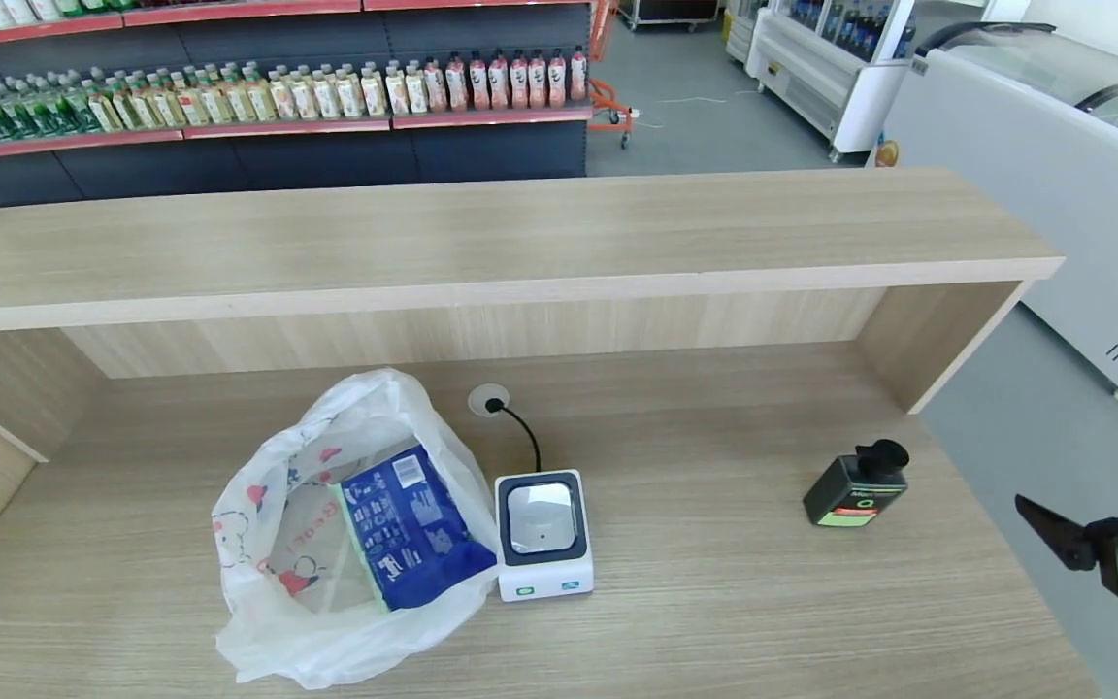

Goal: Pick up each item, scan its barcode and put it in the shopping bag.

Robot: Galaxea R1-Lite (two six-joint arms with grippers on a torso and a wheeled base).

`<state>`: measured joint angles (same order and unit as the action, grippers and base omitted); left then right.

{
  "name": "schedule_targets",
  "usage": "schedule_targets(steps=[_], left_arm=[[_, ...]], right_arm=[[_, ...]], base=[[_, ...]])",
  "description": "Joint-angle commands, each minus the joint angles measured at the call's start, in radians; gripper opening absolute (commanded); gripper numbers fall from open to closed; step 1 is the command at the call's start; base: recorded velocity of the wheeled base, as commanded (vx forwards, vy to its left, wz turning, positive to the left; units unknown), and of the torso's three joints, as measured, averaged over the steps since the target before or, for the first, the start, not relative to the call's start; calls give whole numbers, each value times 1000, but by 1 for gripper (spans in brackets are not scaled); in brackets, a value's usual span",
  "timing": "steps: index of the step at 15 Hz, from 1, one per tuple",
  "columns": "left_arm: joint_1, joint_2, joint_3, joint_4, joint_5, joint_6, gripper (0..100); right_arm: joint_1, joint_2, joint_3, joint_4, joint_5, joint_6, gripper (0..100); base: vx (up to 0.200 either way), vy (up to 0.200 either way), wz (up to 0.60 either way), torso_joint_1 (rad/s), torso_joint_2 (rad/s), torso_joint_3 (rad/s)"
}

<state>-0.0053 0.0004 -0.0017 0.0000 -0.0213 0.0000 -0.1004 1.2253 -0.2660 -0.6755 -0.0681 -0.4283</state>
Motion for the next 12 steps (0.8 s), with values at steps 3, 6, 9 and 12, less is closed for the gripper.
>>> schedule_targets(steps=[3, 6, 9, 12], left_arm=[[-1, 0, 0, 0, 0, 0, 100], [1, 0, 0, 0, 0, 0, 100], [-1, 0, 0, 0, 0, 0, 100], [1, 0, 0, 0, 0, 0, 100]], right_arm=[[21, 272, -45, 10, 28, 112, 100], [21, 345, -88, 7, 30, 112, 100], [24, 405, -150, 7, 59, 112, 100], [41, 461, -205, 7, 113, 111, 100]], base=[[0, 0, 0, 0, 0, 0], [0, 0, 0, 0, 0, 0], [0, 0, 0, 0, 0, 0], [0, 0, 0, 0, 0, 0]])
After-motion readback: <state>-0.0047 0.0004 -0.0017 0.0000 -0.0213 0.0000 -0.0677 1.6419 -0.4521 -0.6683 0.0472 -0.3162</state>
